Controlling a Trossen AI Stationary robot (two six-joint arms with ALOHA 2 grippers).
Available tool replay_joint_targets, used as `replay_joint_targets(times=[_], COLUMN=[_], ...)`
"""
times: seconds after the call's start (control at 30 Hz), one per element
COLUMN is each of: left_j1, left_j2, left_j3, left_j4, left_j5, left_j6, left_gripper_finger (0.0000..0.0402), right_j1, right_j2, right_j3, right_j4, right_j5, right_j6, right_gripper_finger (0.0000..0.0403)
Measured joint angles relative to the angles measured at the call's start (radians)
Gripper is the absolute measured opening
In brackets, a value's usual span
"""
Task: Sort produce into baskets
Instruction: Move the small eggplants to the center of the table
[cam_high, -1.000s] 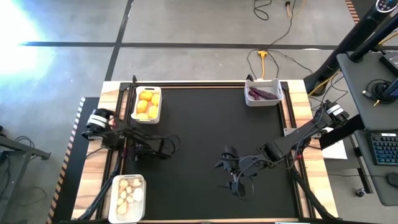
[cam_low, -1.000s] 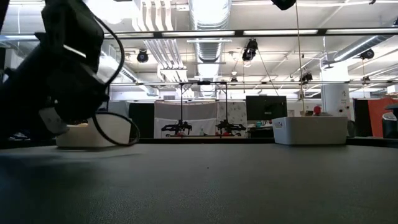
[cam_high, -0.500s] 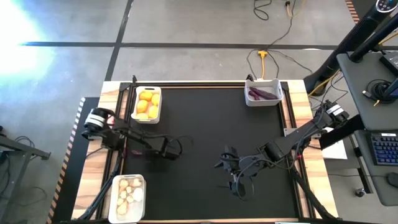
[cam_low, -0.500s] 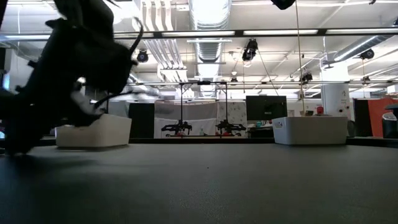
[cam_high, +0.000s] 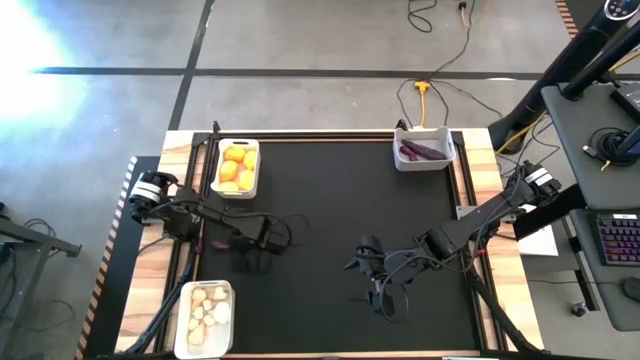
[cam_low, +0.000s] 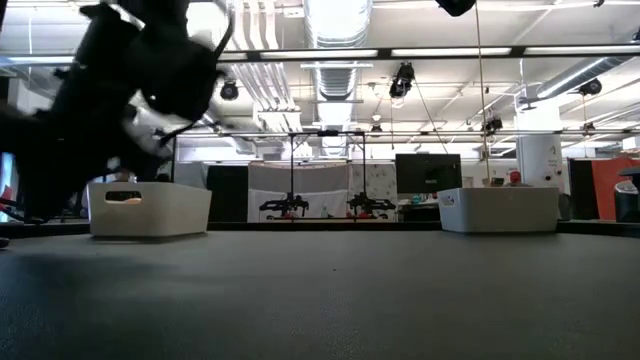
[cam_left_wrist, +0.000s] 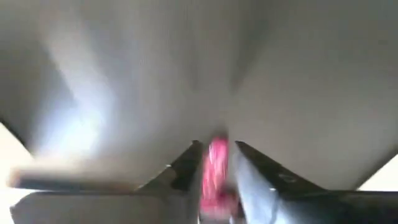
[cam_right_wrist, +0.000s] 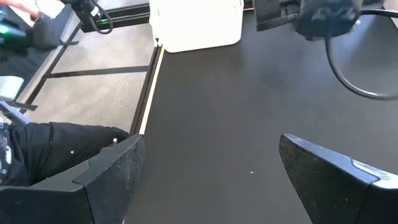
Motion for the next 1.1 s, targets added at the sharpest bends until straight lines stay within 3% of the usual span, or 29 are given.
replay_joint_targets(times=[0.3,0.5,0.7,1.1], left_j1=[0.004,0.008,0.025,0.16], left_j2=[0.002,0.019,0.078,0.106], left_j3=[-0.206,-0.197,-0.2,-0.196], left_j4=[-0.106,-0.078,-0.092,-0.128], left_j5=[0.048,0.057,0.096,0.206], left_j6=[-0.112,-0.125,-0.116,-0.021], left_gripper_finger=[0.0206,0.0253,0.0255,0.0202], right_j1=[0.0,0.0,0.0,0.002], right_j2=[0.0,0.0,0.0,0.0], right_j3=[0.0,-0.002,-0.012,-0.063], right_j4=[-0.002,0.003,0.005,0.005], right_j5=[0.0,0.0,0.0,0.0], right_j6=[-0.046,-0.056,-0.053,0.024], right_gripper_finger=[0.0364,0.0364,0.0364,0.0364])
